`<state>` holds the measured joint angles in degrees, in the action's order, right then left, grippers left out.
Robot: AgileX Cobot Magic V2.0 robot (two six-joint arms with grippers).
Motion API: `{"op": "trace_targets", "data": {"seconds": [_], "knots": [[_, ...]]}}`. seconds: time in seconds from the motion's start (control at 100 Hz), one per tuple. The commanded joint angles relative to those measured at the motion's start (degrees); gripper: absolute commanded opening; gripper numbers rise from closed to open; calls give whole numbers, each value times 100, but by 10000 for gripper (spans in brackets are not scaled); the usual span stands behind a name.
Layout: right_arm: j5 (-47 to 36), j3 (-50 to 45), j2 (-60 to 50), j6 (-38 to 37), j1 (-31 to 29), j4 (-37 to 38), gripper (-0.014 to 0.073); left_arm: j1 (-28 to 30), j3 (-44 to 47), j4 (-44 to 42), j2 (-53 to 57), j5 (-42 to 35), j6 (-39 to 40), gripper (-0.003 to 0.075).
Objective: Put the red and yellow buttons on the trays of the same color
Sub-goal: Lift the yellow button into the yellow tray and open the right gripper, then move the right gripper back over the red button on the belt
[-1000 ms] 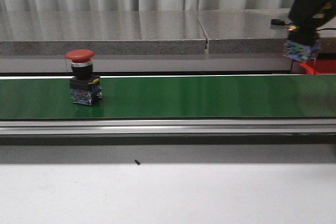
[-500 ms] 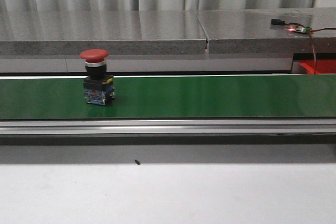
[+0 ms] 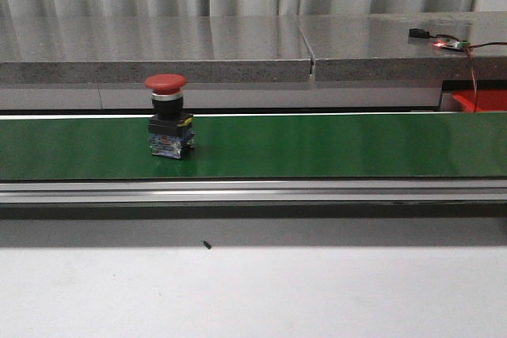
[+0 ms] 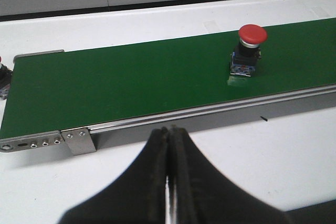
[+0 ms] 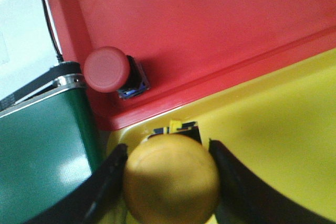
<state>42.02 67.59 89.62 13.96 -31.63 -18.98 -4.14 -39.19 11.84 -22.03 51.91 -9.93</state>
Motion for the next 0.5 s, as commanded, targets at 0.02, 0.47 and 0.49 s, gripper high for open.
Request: {"op": "trace_targets", "data": {"seconds": [0.02,0.47,0.49], "knots": [[-283,137,29,-13,-54,-142,192,-34,-130,82,-44,-350,-7,-18],[-733,131,576,-168,-130,-134,192,-34,-130,82,-44,-350,-7,-18],[-733,131,592,-180,-160,-134,192,-34,-130,82,-44,-350,-7,-18]]}}
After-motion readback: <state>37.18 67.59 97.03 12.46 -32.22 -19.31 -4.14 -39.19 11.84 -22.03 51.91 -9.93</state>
